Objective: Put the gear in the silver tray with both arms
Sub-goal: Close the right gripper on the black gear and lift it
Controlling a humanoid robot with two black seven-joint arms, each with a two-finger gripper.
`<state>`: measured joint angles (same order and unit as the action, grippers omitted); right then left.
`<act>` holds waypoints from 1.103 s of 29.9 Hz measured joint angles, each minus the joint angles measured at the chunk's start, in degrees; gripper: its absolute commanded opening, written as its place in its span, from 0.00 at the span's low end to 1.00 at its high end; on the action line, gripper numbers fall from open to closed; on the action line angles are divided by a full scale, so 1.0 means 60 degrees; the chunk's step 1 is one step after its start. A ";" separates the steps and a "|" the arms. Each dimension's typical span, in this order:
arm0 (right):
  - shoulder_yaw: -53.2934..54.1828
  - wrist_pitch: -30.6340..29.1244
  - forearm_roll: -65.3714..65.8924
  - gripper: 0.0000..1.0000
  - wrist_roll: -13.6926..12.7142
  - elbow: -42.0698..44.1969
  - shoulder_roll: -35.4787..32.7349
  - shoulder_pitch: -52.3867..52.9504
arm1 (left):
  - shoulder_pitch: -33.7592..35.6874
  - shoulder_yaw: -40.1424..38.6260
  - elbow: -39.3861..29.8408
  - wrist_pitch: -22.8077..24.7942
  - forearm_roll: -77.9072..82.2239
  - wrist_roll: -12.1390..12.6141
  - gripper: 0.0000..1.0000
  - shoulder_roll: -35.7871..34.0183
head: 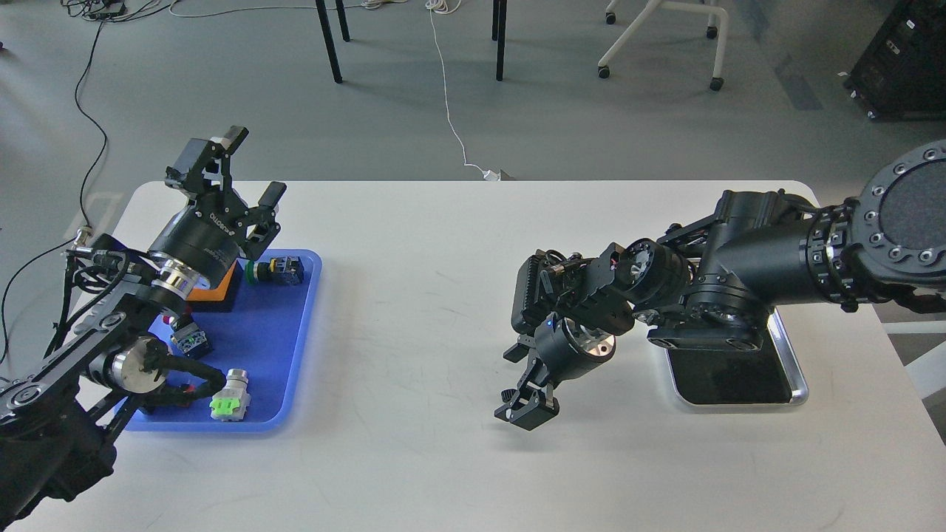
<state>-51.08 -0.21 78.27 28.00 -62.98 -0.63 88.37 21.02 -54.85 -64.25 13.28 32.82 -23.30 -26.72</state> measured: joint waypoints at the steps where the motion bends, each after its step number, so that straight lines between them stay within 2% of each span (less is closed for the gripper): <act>1: -0.0054 0.0082 -0.0003 0.80 0.0000 0.0051 0.0046 -0.0038 | -0.0001 0.0000 0.0000 -0.0001 0.0000 0.0000 0.98 0.0000; 7: -0.0146 0.0209 -0.0020 0.67 0.0000 0.0200 0.0104 -0.0191 | -0.0002 0.0015 0.0000 0.0010 0.0000 0.0000 0.98 0.0008; 16: -0.0345 0.0249 -0.0048 0.63 0.0000 0.0201 0.0106 -0.0335 | -0.0002 0.0035 0.0000 0.0015 0.0009 0.0011 0.98 0.0101; 18: -0.0347 0.0255 -0.0052 0.55 0.0000 0.0201 0.0106 -0.0349 | -0.0002 0.0035 0.0000 0.0015 0.0009 0.0012 0.98 0.0120; 22: -0.0348 0.0303 -0.0052 0.51 0.0000 0.0210 0.0106 -0.0357 | -0.0002 0.0027 0.0000 0.0014 0.0009 0.0013 0.98 0.0130; 27: -0.0349 0.0354 -0.0054 0.38 0.0000 0.0213 0.0106 -0.0359 | -0.0002 0.0027 0.0000 0.0023 0.0010 0.0017 0.98 0.0132; 30: -0.0350 0.0356 -0.0054 0.25 0.0000 0.0216 0.0106 -0.0359 | -0.0002 0.0027 0.0000 0.0029 0.0012 0.0017 0.98 0.0132; 33: -0.0360 0.0356 -0.0054 0.20 0.0000 0.0234 0.0106 -0.0359 | -0.0002 0.0028 0.0000 0.0029 0.0020 0.0017 0.98 0.0144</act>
<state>-53.25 1.93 77.95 28.00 -61.57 0.00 86.22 21.00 -54.68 -64.25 13.45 32.93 -23.20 -25.85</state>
